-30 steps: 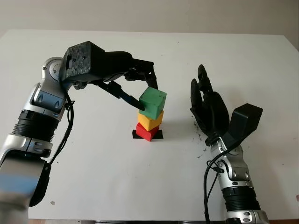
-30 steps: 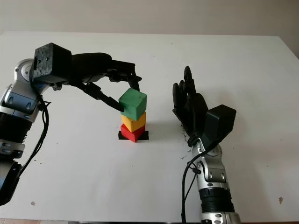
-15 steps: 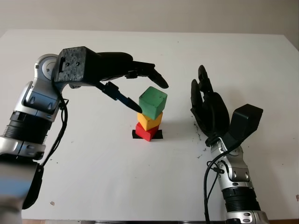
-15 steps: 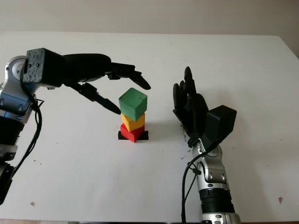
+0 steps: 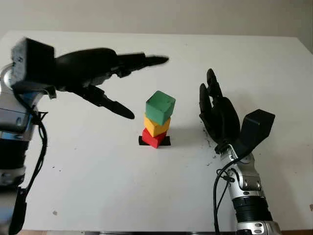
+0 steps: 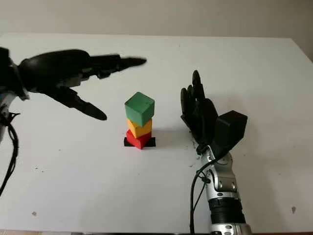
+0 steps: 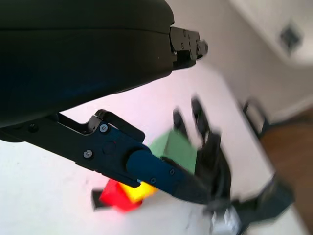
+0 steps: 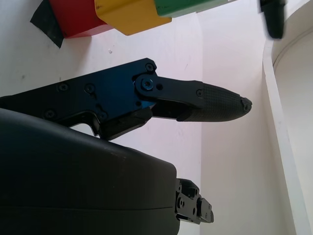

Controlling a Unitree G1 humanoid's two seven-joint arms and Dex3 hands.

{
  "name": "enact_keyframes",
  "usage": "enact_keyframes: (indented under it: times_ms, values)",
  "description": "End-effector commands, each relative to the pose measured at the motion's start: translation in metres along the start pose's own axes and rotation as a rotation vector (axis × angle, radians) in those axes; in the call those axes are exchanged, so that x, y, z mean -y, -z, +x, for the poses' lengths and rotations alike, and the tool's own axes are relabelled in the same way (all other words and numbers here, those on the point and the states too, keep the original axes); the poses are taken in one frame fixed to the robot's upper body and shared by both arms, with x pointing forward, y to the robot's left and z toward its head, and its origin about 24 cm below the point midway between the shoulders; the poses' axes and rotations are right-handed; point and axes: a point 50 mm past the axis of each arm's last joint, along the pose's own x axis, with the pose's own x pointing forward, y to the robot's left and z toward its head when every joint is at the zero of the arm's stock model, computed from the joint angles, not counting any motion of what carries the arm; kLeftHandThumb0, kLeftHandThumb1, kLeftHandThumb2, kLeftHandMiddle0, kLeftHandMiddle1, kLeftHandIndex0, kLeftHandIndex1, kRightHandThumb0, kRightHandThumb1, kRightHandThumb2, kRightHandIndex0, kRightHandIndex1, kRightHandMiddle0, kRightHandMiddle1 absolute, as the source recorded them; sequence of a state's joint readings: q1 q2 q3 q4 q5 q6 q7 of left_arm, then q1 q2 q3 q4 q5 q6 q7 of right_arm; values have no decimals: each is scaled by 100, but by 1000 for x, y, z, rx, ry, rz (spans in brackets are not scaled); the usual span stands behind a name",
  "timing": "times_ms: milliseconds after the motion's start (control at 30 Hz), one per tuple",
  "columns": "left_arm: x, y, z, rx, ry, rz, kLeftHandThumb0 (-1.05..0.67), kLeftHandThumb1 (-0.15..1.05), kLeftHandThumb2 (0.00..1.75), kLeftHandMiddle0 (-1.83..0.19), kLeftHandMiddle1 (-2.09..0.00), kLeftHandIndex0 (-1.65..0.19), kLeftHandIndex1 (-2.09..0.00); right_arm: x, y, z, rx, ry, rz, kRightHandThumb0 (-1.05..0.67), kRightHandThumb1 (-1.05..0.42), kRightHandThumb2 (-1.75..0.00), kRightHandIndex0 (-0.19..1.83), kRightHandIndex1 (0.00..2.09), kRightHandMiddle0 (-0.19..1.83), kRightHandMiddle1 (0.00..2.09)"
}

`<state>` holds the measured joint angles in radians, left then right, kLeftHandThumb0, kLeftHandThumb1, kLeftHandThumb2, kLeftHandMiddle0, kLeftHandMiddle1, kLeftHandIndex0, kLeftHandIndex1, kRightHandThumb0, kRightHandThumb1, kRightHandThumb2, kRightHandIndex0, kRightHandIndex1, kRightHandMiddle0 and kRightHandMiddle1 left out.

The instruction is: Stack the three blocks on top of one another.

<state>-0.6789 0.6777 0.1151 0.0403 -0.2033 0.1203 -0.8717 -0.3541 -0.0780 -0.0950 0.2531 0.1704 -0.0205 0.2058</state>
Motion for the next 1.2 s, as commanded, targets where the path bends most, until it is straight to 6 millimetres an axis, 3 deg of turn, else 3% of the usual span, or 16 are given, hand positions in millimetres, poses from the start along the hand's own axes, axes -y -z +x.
enact_keyframes:
  times_ms: [0,133,333,667,1167]
  values:
    - [0,9,-17,30,-151,-59,-90,103,38,19,0,19,0,2,0,0,1,9,1,-76,-105,-55,-19,0,-19,0]
    - [12,33,-34,106,-408,-262,-86,105,67,19,0,19,0,3,-1,0,9,15,-3,-77,-105,-54,-19,0,-19,0]
    - [45,67,-43,99,-647,-416,-78,105,76,19,0,19,0,6,-2,0,10,18,-16,-76,-105,-58,-19,0,-19,0]
    - [100,99,-30,19,-701,-567,-78,105,74,19,0,19,0,6,-3,0,9,31,-27,-73,-105,-62,-19,0,-19,0]
    - [121,101,-15,15,-649,-654,-82,105,74,19,0,19,0,6,-5,2,7,42,-39,-72,-105,-64,-19,0,-19,0]
